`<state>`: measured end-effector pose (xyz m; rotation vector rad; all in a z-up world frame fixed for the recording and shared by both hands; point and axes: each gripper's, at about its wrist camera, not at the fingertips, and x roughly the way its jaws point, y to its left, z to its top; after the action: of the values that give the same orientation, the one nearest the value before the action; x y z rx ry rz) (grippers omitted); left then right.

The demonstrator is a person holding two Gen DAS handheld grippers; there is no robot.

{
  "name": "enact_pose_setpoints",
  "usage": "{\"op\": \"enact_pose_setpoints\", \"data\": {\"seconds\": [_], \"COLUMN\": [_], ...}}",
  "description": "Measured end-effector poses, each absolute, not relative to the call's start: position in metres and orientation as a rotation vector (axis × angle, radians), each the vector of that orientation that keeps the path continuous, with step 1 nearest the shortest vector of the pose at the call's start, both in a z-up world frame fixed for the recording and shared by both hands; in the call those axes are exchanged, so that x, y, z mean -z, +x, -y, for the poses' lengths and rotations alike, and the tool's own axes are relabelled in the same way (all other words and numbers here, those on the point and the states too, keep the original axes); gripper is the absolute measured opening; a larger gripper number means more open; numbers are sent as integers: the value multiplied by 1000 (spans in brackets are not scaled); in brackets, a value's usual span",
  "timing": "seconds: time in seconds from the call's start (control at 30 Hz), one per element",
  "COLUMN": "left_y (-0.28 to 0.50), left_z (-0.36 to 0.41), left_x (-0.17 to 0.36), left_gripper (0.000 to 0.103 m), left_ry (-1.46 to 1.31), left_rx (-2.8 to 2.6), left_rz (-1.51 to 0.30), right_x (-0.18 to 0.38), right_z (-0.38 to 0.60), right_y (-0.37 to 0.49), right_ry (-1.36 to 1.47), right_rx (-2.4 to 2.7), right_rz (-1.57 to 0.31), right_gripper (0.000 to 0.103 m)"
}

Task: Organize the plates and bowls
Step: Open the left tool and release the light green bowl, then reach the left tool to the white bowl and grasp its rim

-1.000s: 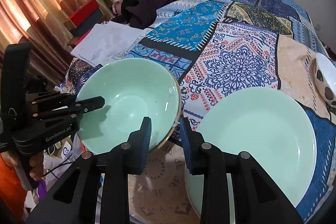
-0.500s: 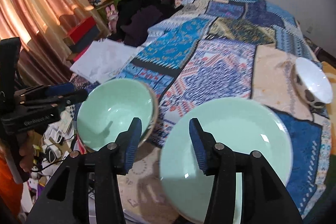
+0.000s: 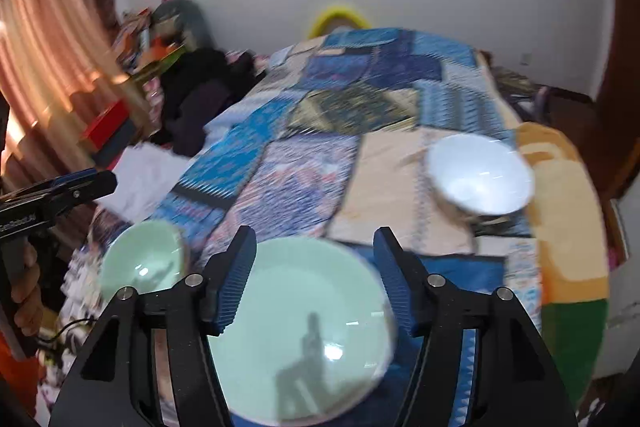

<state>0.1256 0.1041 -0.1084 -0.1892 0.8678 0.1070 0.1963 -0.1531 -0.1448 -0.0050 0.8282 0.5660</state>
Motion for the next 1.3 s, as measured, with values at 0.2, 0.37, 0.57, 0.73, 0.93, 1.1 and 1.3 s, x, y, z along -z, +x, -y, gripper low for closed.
{"op": "enact_pose_setpoints", "data": {"seconds": [0.2, 0.37, 0.57, 0.73, 0.93, 1.1, 1.3], "left_y": [166, 206, 250, 281, 310, 327, 344], "left_z": [-64, -32, -2, 19, 39, 49, 58], "left_x": [103, 109, 130, 155, 187, 204, 213], "left_gripper": [74, 78, 78, 78, 78, 78, 78], "left_ry": [-166, -135, -97, -65, 1, 20, 42], "left_rx": [-36, 18, 67, 96, 121, 141, 165], "left_rz": [-864, -881, -948, -1010, -1074, -1104, -1112], "right_x": [141, 148, 171, 190, 203, 220, 238], "right_z": [193, 220, 249, 267, 278, 278, 278], "right_y": [219, 240, 269, 293, 323, 348, 367], "right_ry": [17, 25, 56, 78, 82, 107, 123], "right_rx": [-472, -407, -339, -275, -232, -253, -259], "right_rz": [-813, -816, -864, -880, -881, -936, -978], "right_gripper": [58, 58, 58, 58, 50, 32, 23]}}
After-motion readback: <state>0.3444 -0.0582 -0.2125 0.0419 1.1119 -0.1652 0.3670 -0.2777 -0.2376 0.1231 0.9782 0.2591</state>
